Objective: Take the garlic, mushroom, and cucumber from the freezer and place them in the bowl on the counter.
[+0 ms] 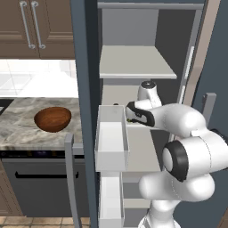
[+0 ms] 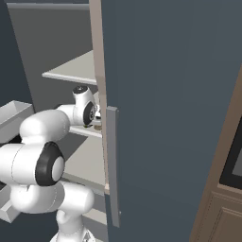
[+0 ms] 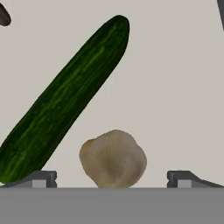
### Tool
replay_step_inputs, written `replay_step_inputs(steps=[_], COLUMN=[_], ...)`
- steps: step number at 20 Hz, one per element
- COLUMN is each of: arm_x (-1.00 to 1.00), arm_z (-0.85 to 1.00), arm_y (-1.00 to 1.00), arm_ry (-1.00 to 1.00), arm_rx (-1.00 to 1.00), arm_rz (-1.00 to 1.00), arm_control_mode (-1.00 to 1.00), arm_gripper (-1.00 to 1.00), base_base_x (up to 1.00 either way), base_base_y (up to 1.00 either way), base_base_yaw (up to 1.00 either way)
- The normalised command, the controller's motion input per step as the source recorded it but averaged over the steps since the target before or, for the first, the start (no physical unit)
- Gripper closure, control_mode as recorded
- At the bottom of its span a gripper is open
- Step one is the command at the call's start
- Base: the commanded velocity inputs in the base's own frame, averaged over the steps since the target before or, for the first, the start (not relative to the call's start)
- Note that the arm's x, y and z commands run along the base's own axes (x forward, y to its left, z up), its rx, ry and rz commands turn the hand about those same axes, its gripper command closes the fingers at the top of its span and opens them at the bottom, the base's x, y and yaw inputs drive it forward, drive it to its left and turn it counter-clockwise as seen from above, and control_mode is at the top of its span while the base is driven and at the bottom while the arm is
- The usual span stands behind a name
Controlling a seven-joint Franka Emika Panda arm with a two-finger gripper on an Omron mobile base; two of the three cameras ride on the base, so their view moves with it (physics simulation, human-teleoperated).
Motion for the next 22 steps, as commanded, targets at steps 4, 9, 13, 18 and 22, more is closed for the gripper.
replay_step_inputs(steps=[4, 9, 13, 18, 22], arm_x=[0.02, 0.02, 0.02, 0.07, 0.1], arm_z=[-0.11, -0.16, -0.17, -0.1, -0.1], arm_y=[-0.03, -0.04, -0.01, 0.0, 0.0], arm_ry=[0.0, 0.0, 0.0, 0.0, 0.0], arm_rx=[0.0, 0.0, 0.0, 0.0, 0.0], arm_rz=[0.01, 0.02, 0.02, 0.02, 0.01], arm_control_mode=[-1.0, -1.0, -1.0, -1.0, -1.0], arm_gripper=[-1.0, -1.0, -1.0, -1.0, -1.0], base_base_x=[0.0, 0.0, 0.0, 0.0, 0.0], base_base_y=[0.0, 0.0, 0.0, 0.0, 0.0], base_base_yaw=[0.0, 0.0, 0.0, 0.0, 0.0])
